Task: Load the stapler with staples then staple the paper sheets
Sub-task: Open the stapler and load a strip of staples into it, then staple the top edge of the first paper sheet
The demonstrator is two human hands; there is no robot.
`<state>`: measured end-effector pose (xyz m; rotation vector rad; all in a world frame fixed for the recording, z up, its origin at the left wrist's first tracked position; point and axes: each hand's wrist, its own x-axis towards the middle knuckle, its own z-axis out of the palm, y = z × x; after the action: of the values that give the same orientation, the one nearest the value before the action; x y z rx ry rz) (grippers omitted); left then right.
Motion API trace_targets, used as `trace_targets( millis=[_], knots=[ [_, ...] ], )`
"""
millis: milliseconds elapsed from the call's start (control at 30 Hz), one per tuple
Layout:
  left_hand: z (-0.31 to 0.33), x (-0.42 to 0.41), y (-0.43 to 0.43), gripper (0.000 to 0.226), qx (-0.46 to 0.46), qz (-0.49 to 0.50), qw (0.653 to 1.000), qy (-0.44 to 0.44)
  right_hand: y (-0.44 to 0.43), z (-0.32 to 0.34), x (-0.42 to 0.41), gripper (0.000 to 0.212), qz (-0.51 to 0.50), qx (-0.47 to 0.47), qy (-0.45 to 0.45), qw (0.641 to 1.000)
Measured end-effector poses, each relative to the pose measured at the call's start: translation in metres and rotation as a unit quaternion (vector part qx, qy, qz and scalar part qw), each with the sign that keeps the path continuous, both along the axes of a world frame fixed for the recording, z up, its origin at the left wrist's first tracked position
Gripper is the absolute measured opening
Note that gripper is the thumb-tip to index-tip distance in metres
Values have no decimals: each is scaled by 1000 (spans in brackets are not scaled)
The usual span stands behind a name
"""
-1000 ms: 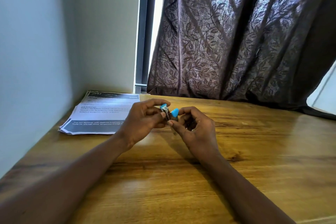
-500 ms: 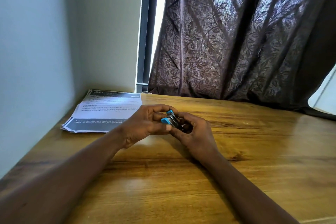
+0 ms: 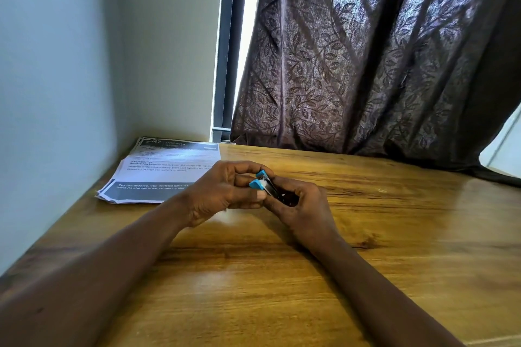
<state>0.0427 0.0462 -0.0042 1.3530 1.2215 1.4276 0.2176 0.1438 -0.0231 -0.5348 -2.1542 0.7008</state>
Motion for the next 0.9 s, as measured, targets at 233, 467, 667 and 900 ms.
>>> trace_targets(
  millis=[233,467,667,900],
  knots=[
    [4,-3,-3,33,33,48,994,96,-1,-2,-6,54,-43,47,-61,996],
    [4,-42,-18,37,88,369,826,417,-14,3,-7,59,-149,122,-202,960],
    [-14,-47,-43,32,-27,401,774,489,-24,2,-4,53,-191,143,-289,927],
    [-19,-80,-89,67,-131,374,698,596,-31,7,-10,66,-229,200,-317,898]
  ],
)
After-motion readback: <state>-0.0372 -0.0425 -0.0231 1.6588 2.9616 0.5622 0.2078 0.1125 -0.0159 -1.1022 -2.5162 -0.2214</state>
